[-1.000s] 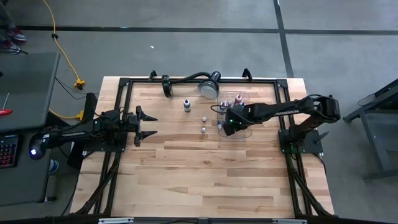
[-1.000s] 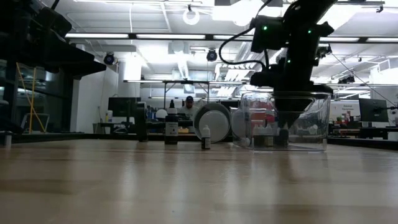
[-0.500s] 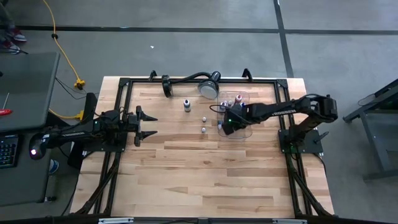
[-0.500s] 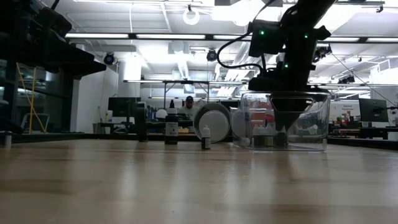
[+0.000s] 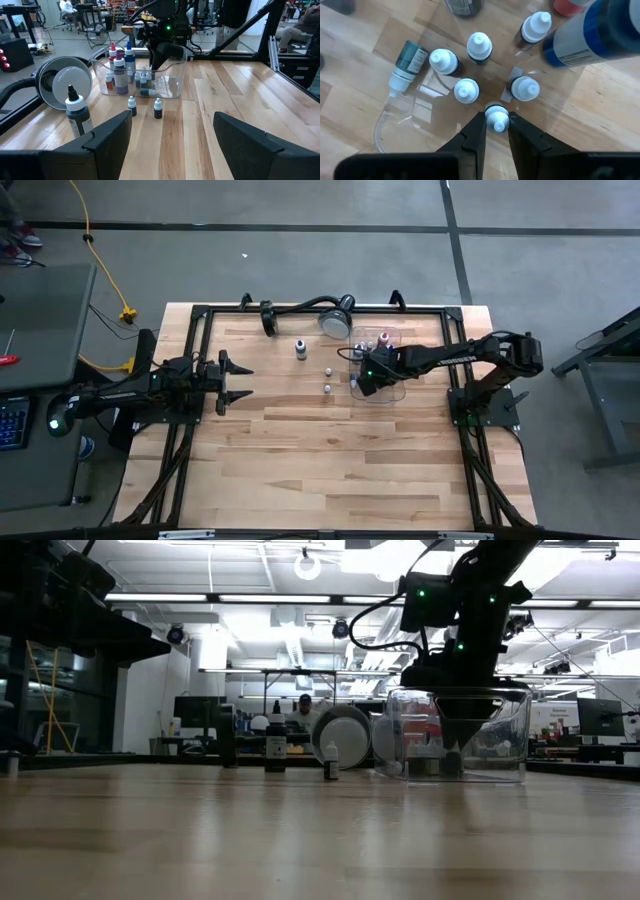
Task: Pick & Place food coloring
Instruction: Put the small green food coloring basket into the transparent bin, then put the small black food coloring bottle into the transparent bin
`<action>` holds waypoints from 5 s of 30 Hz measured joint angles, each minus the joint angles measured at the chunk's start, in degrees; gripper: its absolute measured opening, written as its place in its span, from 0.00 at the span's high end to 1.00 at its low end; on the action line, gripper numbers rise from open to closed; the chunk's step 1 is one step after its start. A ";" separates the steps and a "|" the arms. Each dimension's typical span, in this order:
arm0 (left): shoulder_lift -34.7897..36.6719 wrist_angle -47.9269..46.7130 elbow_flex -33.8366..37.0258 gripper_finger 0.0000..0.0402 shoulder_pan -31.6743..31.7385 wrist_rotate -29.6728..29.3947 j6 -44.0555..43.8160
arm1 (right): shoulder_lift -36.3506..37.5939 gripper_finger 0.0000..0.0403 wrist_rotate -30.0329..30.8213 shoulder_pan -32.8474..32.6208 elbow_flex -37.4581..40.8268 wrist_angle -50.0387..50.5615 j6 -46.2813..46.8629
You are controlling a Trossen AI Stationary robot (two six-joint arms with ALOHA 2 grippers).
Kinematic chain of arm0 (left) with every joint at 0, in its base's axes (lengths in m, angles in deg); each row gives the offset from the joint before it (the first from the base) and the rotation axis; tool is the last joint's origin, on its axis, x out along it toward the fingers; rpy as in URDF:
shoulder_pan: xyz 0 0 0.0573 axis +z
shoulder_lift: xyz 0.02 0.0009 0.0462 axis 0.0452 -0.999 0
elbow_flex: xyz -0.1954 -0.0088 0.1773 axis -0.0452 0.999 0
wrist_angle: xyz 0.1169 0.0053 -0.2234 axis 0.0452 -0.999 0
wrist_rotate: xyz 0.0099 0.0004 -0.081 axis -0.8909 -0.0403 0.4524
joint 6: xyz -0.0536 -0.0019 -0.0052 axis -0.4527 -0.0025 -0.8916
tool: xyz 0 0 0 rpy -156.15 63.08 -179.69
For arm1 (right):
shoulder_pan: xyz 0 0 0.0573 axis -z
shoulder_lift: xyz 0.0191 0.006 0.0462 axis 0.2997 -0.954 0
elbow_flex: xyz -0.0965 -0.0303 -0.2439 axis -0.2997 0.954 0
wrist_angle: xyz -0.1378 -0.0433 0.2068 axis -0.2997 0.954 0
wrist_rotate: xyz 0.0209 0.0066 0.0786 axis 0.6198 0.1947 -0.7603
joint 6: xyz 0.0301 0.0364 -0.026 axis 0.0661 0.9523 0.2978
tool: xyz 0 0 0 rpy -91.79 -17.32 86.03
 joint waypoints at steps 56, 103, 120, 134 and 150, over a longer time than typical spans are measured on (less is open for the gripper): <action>0.00 0.01 0.01 0.31 0.00 -0.01 0.00 | 2.79 0.79 0.13 -0.07 0.02 1.15 -3.64; -0.01 0.00 0.00 0.31 -0.01 -0.02 -0.01 | -5.55 0.46 -2.72 -4.17 -56.77 31.01 -45.08; -0.01 0.01 0.00 0.31 0.00 -0.01 0.00 | -21.01 0.46 -20.78 -2.23 -67.06 34.52 -53.00; 0.00 0.01 0.01 0.31 -0.02 -0.01 0.01 | -29.17 0.46 -17.04 -1.57 -67.06 35.47 -54.48; -0.01 0.00 0.00 0.31 -0.01 -0.01 0.00 | -31.43 0.46 -18.46 1.11 -54.95 25.36 -42.41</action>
